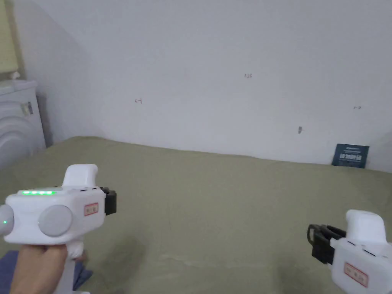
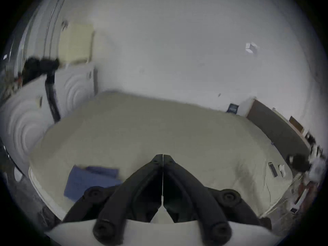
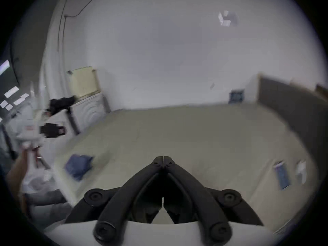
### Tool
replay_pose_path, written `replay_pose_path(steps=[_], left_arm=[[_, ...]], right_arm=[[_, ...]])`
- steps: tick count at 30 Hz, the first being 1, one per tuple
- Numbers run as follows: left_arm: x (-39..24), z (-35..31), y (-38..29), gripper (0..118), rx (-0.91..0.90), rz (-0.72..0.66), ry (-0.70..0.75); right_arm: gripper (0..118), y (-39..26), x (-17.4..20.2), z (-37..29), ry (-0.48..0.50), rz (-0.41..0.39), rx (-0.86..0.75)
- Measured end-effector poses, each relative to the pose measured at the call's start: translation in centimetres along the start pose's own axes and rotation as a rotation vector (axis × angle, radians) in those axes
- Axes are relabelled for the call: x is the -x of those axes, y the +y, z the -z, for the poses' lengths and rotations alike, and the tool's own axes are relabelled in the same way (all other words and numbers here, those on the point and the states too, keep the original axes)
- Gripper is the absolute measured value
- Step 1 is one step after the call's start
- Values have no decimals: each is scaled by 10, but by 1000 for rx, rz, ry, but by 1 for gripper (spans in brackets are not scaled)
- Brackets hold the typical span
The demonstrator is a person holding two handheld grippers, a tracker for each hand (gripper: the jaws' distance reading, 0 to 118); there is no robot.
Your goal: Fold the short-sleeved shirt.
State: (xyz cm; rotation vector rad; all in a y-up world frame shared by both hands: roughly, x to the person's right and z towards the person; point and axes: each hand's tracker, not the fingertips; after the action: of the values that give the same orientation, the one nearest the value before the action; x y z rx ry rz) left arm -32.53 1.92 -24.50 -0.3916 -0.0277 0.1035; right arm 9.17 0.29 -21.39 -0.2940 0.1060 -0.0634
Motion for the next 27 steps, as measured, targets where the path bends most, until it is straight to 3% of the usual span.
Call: replay_pose_path(steps=[2,3,4,5,9,12,19,27], left_arm=[[-46,-14,-3,1,-118,39,-1],[-60,-12,-3,1,-178,41,9],[-76,-13,-3,1,-212,48,10],[-89,-15,-2,1,-217,84,13],[-131,-29,2,1,-223,141,-18],[-145,-42,4,2,-254,149,-19],[-150,-57,6,2,-241,176,-38],[-149,-52,1,2,-221,188,-35]], right_arm=[[0,12,8,-7,-142,-73,-112],[0,17,13,-11,-208,-148,-175],[0,20,16,-12,-237,-225,-224],[0,22,18,-15,-246,-239,-223],[0,28,15,-30,-206,-178,-212],[0,23,16,-40,-208,-183,-217],[0,20,6,-54,-181,-130,-223],[0,22,4,-58,-200,-125,-223]])
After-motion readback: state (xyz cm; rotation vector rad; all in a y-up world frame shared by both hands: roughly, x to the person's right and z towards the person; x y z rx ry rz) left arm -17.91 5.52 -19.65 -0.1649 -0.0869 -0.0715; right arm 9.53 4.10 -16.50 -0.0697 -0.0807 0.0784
